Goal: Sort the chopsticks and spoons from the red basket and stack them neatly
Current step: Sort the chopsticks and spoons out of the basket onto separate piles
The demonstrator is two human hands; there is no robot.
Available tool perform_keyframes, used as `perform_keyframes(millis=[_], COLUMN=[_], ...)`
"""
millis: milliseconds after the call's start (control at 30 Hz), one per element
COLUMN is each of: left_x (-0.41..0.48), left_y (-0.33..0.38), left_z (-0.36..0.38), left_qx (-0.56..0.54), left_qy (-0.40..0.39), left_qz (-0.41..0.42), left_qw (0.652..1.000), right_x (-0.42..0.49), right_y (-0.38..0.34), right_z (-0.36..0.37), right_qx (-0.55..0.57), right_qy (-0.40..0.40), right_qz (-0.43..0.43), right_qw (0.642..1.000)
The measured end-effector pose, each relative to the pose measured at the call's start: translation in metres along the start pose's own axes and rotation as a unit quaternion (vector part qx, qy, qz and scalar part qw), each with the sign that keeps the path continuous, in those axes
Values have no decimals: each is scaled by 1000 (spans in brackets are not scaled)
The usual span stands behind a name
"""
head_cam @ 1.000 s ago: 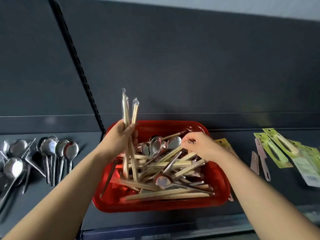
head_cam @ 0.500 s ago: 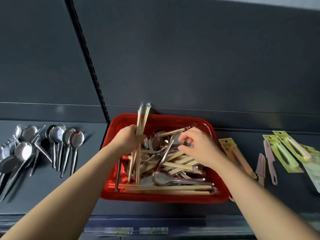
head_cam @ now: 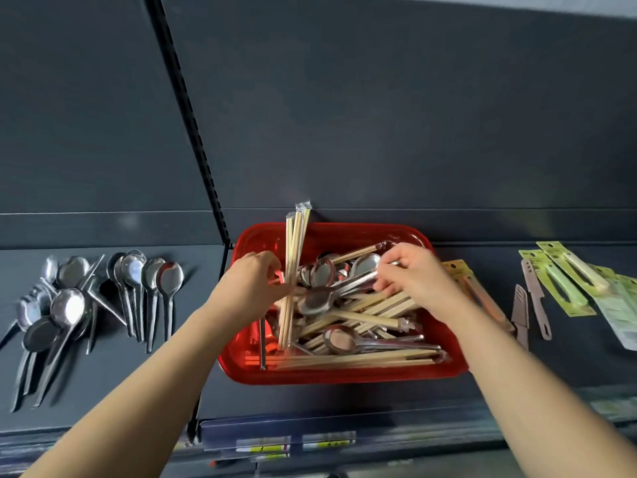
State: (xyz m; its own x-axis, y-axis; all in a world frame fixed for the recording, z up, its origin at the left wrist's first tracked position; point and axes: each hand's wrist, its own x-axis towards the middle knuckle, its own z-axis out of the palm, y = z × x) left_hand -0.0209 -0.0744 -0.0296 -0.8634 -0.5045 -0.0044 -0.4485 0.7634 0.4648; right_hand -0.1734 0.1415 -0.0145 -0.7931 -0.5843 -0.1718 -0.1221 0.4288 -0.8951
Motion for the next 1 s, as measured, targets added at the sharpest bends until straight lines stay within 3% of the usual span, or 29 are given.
perform_keyframes(millis=[133,300,667,800,900,1000], left_x=[-10,-8,-19,-21,-22,-21], left_y=[2,18,-1,-11,-17,-18], left_z=[-9,-9,-20,-31,-38,-41], left_qx=[89,59,8,-127,-321,-375], left_qy=[-71,-159,-41,-54,-107,-139], left_qz=[-45,-107,-99,-122,-156,-136], left_qw=[993,980,994,983,928,906], right_x=[-22,-34,-45,-45,-40,-38], right_y=[14,22,24,21,28,31], right_z=[-12,-5,16,20,17,9], right_qx=[-113,-265,-405,-424,-394,-343], right_qy=[-23,-112,-144,-158,-162,-158], right_qz=[6,8,11,34,38,35], right_qw=[993,958,903,891,904,925])
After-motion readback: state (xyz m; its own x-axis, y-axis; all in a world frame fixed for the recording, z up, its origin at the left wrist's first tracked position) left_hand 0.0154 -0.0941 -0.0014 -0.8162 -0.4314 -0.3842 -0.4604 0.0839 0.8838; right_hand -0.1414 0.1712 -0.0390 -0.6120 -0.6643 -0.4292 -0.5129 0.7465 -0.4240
